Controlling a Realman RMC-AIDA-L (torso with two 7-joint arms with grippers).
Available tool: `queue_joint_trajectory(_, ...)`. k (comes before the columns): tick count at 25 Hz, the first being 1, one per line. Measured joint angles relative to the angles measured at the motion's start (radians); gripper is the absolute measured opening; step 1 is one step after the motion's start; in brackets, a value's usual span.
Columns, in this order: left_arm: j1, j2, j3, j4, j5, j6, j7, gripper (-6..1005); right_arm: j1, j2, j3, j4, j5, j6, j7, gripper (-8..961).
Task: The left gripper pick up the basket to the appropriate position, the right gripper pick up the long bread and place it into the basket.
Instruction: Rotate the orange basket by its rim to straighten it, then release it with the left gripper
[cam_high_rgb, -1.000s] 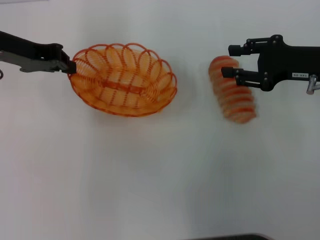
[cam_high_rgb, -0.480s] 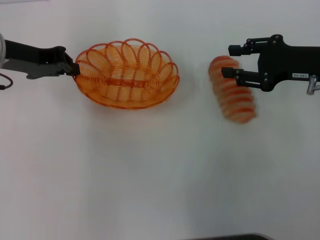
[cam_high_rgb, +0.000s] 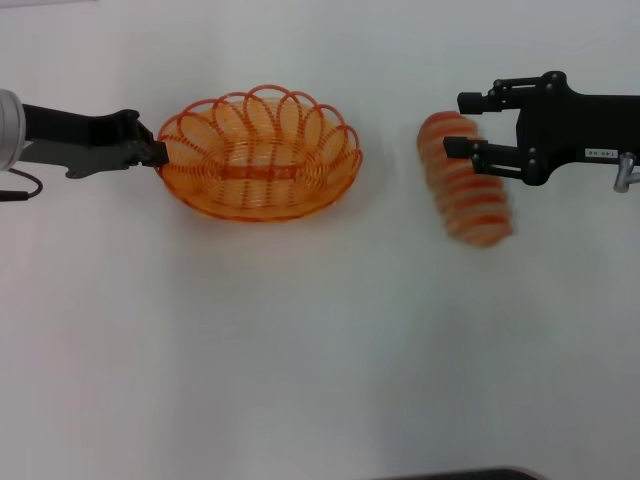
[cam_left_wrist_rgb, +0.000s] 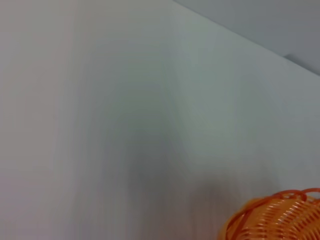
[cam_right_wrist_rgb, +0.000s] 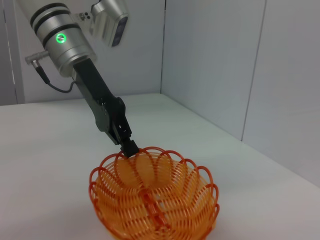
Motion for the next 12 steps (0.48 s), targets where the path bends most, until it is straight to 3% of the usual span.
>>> queue_joint_trajectory(12, 0.008, -0.001, 0.013, -0.009, 0.000, -0.024, -0.004, 16, -0.005, 0.000, -0.004, 0.000, -0.002, 0.000, 0.000, 531)
